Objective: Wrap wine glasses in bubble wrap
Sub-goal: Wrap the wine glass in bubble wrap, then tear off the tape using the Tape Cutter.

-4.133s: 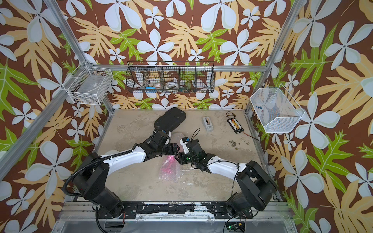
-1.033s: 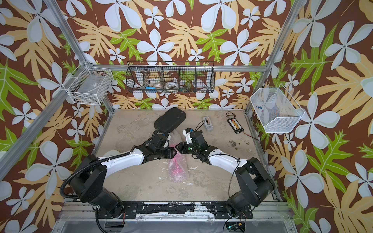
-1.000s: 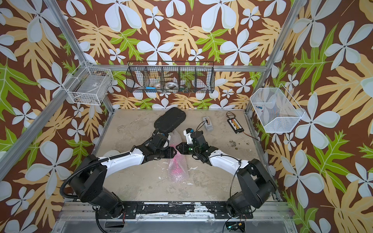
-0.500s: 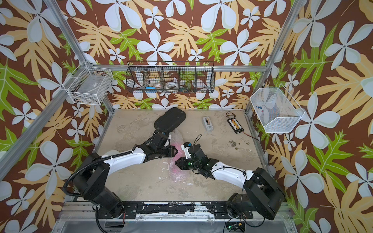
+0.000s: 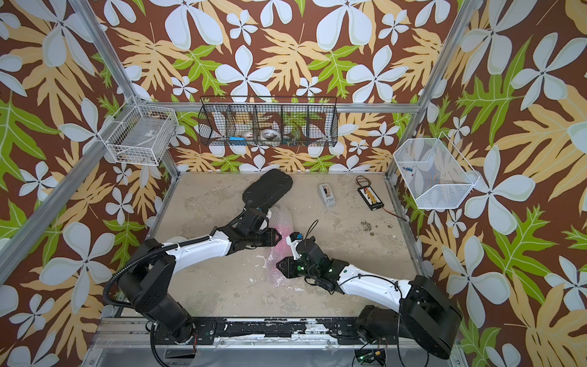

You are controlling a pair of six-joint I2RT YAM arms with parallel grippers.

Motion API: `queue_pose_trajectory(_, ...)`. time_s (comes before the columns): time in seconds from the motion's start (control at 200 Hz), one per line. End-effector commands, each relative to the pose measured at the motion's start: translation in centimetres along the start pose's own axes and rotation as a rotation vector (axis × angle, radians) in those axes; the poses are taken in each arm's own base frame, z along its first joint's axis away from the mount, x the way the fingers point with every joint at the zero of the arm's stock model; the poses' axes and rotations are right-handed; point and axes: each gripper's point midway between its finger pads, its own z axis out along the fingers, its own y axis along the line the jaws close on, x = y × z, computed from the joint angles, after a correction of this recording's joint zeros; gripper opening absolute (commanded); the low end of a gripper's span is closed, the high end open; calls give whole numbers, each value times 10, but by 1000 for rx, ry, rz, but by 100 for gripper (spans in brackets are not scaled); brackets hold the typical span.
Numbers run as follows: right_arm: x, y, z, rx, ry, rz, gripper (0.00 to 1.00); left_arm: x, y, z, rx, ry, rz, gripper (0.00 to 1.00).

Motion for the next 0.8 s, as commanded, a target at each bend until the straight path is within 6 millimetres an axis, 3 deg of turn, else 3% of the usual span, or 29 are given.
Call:
queue_pose_trajectory(0.0,-15,-11,-10,61,-39,-15,28,-3,-3,-2,13,-6,-3,46)
queue_pose_trajectory(0.18,-54,-42,-24,136,-111,7,27,-2,-4,-2,20,-2,3,45)
queue_pose_trajectory(0.42,-112,-94,-46,241,-229,81,36,-2,-7,-3,40,-4,1,45)
queue_pose_trajectory(0.656,-181,-151,-96,322,-412,193,44,-1,-8,-5,44,-1,18,45)
queue_pose_trajectory(0.796,-198,-189,-114,340,-486,281,49,-1,-9,-3,48,1,16,45)
